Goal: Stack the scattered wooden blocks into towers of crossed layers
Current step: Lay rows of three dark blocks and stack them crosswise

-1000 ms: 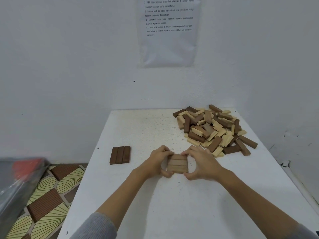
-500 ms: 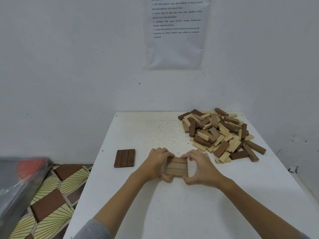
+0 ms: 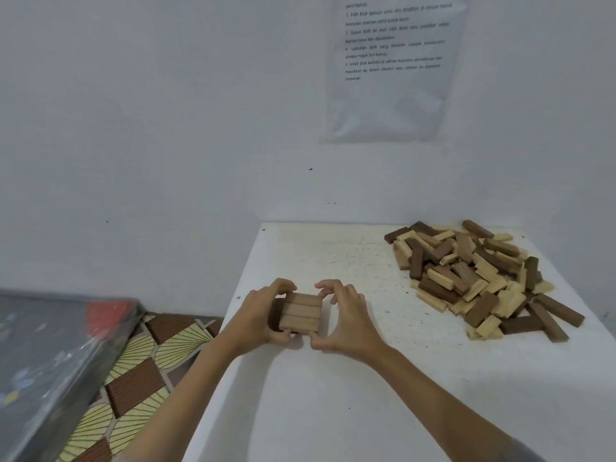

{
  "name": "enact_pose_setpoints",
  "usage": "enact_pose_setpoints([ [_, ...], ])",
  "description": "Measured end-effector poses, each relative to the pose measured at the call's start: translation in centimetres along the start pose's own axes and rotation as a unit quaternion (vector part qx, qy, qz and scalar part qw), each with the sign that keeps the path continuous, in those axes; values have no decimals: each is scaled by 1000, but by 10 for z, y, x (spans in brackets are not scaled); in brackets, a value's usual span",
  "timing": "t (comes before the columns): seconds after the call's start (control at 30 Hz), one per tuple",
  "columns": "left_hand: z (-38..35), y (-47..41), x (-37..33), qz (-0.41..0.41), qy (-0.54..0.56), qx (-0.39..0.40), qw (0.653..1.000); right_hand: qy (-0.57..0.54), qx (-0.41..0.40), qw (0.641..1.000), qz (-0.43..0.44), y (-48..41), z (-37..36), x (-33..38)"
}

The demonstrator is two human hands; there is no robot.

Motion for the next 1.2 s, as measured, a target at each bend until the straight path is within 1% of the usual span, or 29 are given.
enact_pose_setpoints([
  [0.23,18,13,30,25,30,-49,998,-22,-22,999,-23,-8,-35,7],
  [0.5,14,18,41,58,81,-52,994,-28,-48,998,-40,-7,-45,5],
  [0.83,13,23,44,81,129,-69,986,-2,-31,999,-27,-6,-47,5],
  [1.2,12,28,48,108,150,-80,979,8,-28,999,-19,-6,-48,6],
])
Point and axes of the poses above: each hand's wrist, its own y-axis away from the middle knuckle, its own z-axis out of the back of the hand, x = y × z, the point moved 9 cm from there along -y, towards the middle knuckle, and after that the axes turned 9 degrees about -x, right-handed, at the moved point
